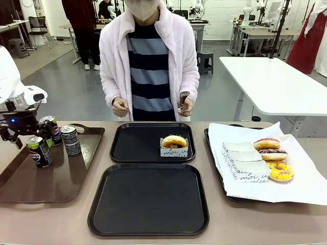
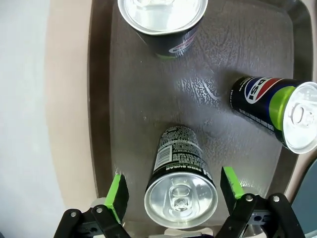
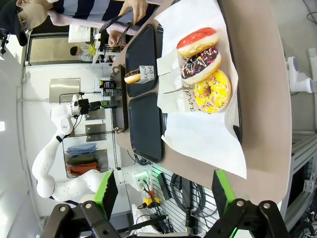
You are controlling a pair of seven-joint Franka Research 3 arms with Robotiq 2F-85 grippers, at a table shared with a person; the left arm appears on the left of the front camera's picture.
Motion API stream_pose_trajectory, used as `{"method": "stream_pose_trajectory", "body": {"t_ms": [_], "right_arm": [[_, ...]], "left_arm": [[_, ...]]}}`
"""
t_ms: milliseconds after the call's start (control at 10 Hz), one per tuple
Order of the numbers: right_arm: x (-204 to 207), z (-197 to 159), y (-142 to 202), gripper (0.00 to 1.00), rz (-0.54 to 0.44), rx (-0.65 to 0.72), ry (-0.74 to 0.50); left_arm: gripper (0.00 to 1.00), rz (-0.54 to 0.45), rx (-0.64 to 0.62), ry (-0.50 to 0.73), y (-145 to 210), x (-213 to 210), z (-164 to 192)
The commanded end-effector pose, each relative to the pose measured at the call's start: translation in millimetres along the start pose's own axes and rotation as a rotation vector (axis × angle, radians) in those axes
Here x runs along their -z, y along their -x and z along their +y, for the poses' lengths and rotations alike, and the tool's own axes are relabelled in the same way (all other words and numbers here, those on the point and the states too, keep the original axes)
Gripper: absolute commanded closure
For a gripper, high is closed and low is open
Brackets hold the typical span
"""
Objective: Set up donuts and drinks on trays.
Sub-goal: Pick up one Pepsi coke and place it on the Flat Tray.
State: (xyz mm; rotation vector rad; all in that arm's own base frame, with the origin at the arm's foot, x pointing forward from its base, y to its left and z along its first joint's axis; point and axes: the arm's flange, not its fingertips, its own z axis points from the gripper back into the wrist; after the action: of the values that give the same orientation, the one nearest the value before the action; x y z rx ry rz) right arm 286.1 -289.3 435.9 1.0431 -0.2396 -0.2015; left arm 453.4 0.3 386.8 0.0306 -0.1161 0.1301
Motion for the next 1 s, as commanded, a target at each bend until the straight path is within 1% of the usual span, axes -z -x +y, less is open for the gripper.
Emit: {"method": "stream_pose_trajectory", "body": {"t_ms": [0,100,200,400,500,600,700,800,900], "right_arm": [[-1,0,0,0.0,0.0,-0.003,-0.008],[-1,0,0,0.0,0.0,-0.003,-0.008],[-1,0,0,0.0,0.0,-0.003,-0.008],[-1,0,0,0.0,0.0,-0.003,-0.008],[-1,0,0,0.0,0.0,-0.003,-0.008],[-1,0,0,0.0,0.0,-0.003,-0.008],[-1,0,0,0.0,0.0,-0.003,-0.008],[-1,0,0,0.0,0.0,-0.003,-0.008],[-1,0,0,0.0,0.0,-0.003,-0.008]], "left_arm": [[0.53,0.016,0.01,0.032,-5,0,-1],[0.58,0.018,0.019,0.031,-5,0,-1],[1.0,0.028,0.013,0.029,-5,-2,0],[1.0,0.042,0.006,0.035,-5,-7,2],[0.77,0.044,0.005,0.034,-5,-12,4],[0.87,0.051,0.014,0.032,-4,-21,5],[1.0,0.088,-0.005,0.013,0,-39,3],[1.0,0.115,0.034,0.011,11,-69,1],[1.0,0.117,0.036,0.024,26,-100,-2]]}}
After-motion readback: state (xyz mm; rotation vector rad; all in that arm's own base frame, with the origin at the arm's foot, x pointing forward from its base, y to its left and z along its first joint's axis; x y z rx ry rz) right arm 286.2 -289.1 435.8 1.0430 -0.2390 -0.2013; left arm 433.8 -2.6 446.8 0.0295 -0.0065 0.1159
